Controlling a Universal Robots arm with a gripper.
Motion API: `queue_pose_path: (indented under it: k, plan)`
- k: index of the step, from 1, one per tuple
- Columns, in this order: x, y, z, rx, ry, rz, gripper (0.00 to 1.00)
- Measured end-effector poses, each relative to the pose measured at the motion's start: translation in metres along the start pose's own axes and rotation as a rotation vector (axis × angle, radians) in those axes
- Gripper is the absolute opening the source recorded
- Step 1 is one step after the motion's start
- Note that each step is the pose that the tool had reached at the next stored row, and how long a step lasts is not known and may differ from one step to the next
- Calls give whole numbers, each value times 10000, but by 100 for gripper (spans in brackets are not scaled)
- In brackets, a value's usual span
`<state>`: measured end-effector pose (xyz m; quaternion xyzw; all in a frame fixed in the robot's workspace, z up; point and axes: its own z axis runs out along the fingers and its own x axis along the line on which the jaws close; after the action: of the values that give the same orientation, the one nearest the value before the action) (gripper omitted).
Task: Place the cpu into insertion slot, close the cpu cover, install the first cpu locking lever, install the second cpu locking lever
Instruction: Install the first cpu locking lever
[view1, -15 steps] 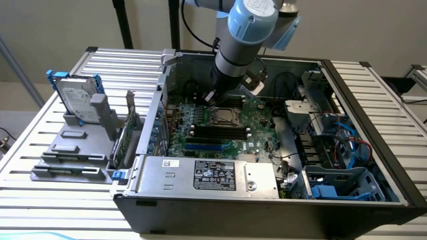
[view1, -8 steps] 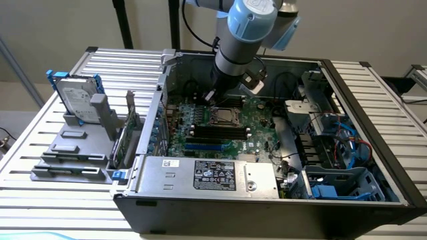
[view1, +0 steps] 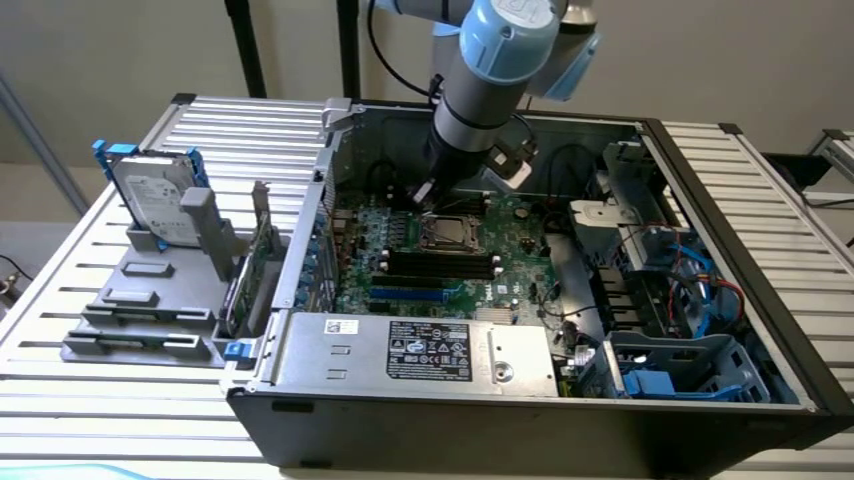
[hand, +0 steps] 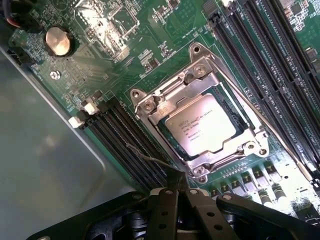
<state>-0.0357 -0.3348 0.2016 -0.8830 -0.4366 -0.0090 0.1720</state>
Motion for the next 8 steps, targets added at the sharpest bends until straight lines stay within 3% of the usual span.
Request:
queue_pose_path:
  k: [8]
  plan:
    - [57, 62, 7, -13, -20, -1, 11]
